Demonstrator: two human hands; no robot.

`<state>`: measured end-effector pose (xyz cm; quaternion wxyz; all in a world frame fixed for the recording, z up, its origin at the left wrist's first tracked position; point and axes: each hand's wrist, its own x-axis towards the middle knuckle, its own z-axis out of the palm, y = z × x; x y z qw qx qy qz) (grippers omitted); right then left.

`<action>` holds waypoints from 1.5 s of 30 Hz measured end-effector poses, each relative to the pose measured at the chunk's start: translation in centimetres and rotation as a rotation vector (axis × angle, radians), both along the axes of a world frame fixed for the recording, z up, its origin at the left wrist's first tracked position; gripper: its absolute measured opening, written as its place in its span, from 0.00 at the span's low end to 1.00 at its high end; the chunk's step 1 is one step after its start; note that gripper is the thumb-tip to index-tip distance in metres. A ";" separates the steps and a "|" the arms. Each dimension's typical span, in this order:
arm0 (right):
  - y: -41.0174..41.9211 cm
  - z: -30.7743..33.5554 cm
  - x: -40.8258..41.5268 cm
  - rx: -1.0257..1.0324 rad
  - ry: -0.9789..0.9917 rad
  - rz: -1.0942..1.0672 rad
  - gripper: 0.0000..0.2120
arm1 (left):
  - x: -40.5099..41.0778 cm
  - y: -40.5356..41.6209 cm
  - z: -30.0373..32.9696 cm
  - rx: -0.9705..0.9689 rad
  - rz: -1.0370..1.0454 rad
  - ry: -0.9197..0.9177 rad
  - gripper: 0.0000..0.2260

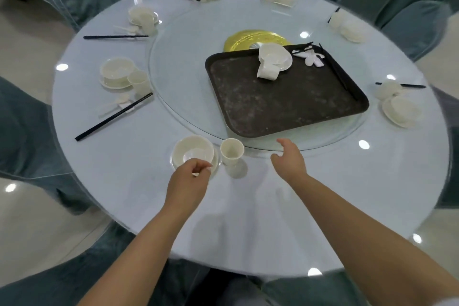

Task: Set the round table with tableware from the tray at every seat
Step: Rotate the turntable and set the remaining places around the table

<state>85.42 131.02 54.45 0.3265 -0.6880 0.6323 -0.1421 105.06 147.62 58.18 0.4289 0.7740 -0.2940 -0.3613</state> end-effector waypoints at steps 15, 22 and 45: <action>-11.7 -0.8 -4.1 0.027 0.653 0.358 0.36 | -2.2 -6.2 1.1 0.054 -0.002 -0.006 0.05; -11.7 -1.3 -4.5 -0.052 0.656 0.379 0.33 | -3.5 -7.6 0.7 0.087 0.014 0.017 0.05; -11.6 -0.9 -2.8 -0.120 0.321 0.317 0.27 | -1.7 -12.5 1.4 0.114 -0.052 -0.017 0.05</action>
